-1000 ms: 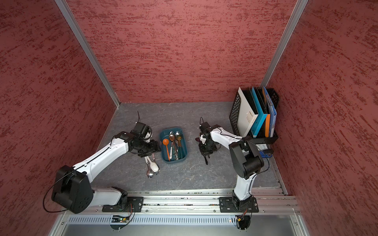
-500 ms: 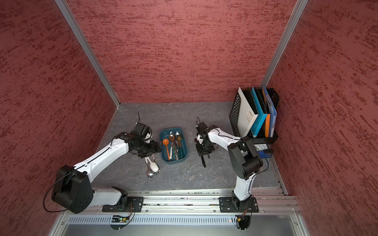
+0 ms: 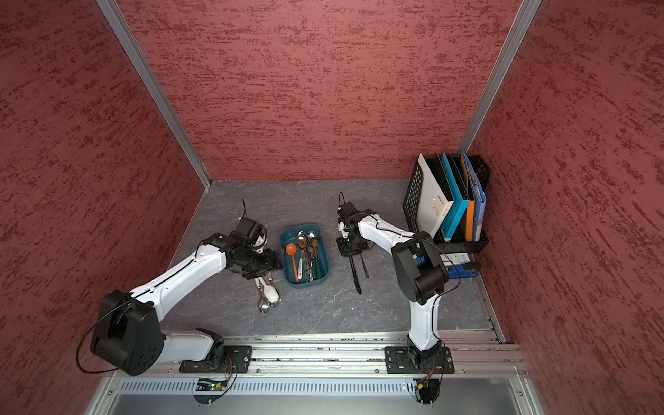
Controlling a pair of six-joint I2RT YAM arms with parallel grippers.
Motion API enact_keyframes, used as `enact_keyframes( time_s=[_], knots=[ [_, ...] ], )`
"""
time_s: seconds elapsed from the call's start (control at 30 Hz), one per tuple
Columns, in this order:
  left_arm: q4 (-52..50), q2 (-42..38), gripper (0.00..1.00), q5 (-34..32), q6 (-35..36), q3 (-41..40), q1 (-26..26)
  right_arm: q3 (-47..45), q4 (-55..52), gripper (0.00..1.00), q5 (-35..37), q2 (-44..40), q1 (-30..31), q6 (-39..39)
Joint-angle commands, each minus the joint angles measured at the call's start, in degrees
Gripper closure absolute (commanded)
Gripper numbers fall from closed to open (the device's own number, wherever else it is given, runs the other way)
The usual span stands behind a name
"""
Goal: Put the spoon into the storage box
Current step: Adjust the spoon at the center of the board.
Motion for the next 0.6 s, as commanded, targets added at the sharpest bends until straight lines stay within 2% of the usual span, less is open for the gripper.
enact_keyframes(
  time_s=[0.0,0.37,0.57],
  knots=[
    [0.53,-0.97,0.30,-0.32,0.60,-0.52,-0.17,1.14,-0.62,0.78,2.82,0.71,0.29,0.26],
    [0.68,-0.68,0.30,-0.13,0.68,-0.69,-0.19,-0.83,-0.09,0.79,5.53,0.35,0.42,1.25],
    [0.59,-0.61,0.30,-0.15,0.68,-0.69,-0.14,-0.83,0.16,0.79,4.74,1.79,0.49,1.44]
  ],
)
